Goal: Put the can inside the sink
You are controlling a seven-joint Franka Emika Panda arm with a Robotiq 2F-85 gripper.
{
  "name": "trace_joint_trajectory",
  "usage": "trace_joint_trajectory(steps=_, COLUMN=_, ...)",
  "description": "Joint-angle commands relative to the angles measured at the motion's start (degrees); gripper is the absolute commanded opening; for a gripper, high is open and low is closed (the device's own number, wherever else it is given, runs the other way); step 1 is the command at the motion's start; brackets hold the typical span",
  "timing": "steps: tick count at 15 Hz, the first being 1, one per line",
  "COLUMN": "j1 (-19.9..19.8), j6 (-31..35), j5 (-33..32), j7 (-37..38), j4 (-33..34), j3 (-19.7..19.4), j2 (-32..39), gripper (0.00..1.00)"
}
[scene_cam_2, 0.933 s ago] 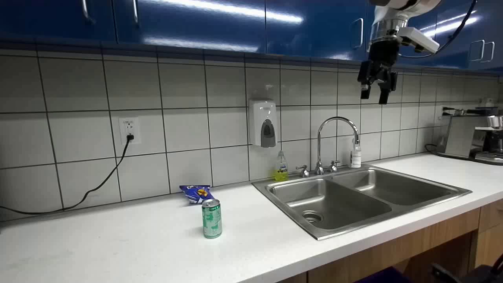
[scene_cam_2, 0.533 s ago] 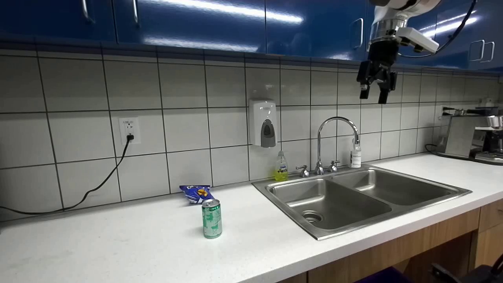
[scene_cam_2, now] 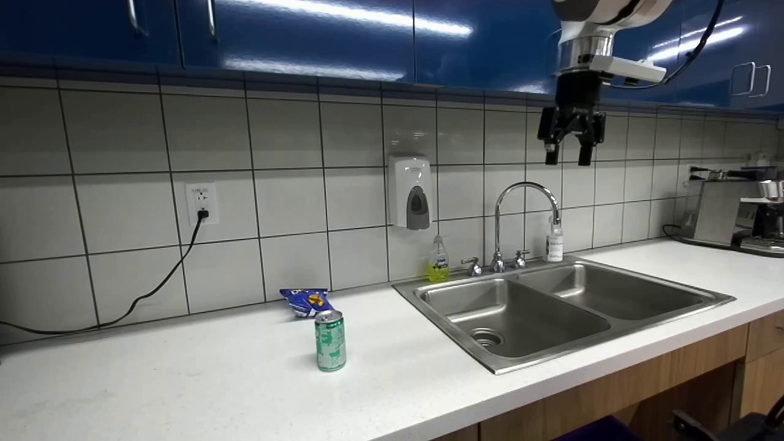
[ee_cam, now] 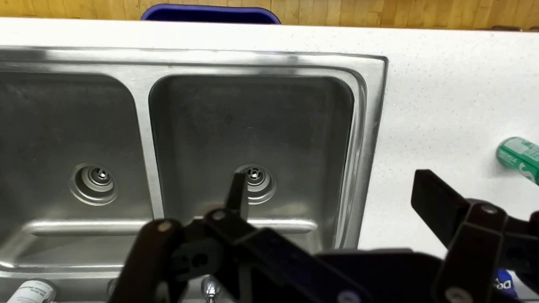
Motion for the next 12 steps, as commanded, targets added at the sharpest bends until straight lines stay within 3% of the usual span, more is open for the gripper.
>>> trace_joint_trajectory(steps=1, j1=-0.40, j6=-0.73, j5=-2.91, j7=2.47, j4=-3.69, j3=3.93, j2=-2.43, gripper=1.00)
trace_joint_trajectory(steps=6, j1=2.74, j6=-2.80, j5=-2.46, j7=1.41, j4=-7.96, j3=7.68, j2=-3.89, gripper=1.00)
trace_joint_trajectory(steps=12, j1=10.41, j6=-2.67, j5=2.66, j7=-4.82, j4=-10.70, j3=8.65, j2=-1.91, gripper=1.00)
